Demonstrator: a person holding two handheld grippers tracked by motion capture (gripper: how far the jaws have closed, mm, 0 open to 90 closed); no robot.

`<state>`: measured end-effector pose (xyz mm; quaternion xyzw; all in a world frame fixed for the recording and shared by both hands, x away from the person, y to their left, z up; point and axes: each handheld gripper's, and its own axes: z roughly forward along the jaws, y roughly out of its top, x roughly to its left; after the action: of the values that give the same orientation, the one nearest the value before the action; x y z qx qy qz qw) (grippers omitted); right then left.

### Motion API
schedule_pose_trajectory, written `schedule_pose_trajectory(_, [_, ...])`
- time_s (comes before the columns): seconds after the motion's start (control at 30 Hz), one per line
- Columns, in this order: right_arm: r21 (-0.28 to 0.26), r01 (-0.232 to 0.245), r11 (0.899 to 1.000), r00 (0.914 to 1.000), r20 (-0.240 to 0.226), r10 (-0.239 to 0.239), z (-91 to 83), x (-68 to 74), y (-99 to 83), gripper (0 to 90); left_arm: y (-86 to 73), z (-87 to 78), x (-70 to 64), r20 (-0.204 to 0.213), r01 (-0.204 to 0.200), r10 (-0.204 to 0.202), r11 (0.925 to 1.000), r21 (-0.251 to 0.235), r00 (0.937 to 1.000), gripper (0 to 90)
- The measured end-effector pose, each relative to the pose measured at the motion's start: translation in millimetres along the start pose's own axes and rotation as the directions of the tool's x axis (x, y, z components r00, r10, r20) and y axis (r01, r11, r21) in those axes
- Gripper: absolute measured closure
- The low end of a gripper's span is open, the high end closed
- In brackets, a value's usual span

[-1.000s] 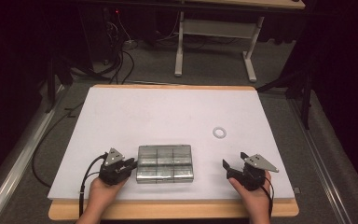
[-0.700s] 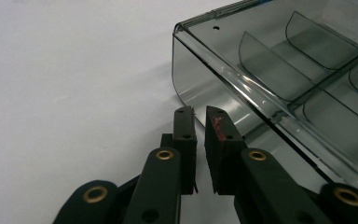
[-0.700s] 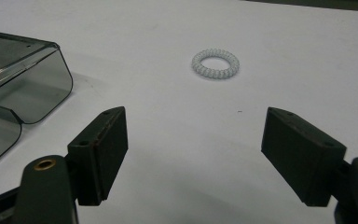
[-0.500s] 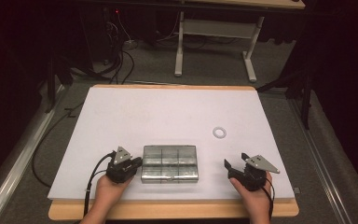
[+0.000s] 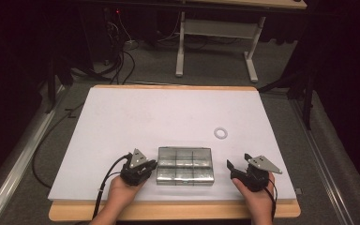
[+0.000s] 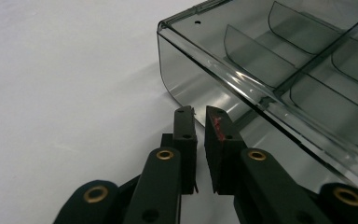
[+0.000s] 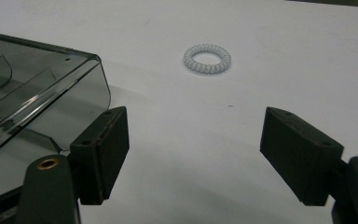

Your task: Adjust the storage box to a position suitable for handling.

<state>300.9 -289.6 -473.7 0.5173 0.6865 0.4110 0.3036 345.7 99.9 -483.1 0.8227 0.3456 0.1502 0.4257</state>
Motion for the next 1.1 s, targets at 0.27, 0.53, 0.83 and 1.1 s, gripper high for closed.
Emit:
schedule_pose_trajectory(0.27, [0.013, 0.067, 0.998, 0.9977, 0.004, -0.067, 4.4, 3.4, 7.4, 27.9, -3.2, -12.0, 17.2, -0.060, -0.021, 0.019, 0.9994, -0.029, 0.9980, 69.7])
schedule_pose_trajectory(0.53, [0.058, 0.034, 0.998, 0.9991, 0.024, -0.035, 19.2, -5.6, 18.0, 33.9, -9.8, -25.7, 39.7, -0.172, -0.026, 0.019, 0.9989, -0.039, 0.9848, 67.3])
schedule_pose_trajectory(0.83, [0.139, 0.004, 0.990, 0.9980, 0.063, -0.012, 53.2, -18.8, 44.3, 36.4, -14.7, -19.1, 45.8, -0.172, 0.029, -0.033, 0.9992, -0.026, 0.9846, 52.4])
schedule_pose_trajectory(1.1, [0.183, -0.021, 0.983, 0.9973, 0.073, 0.008, 79.8, -28.8, 54.9, 34.1, -15.6, -20.2, 45.8, -0.166, 0.028, -0.034, 0.9988, -0.040, 0.9856, 47.3])
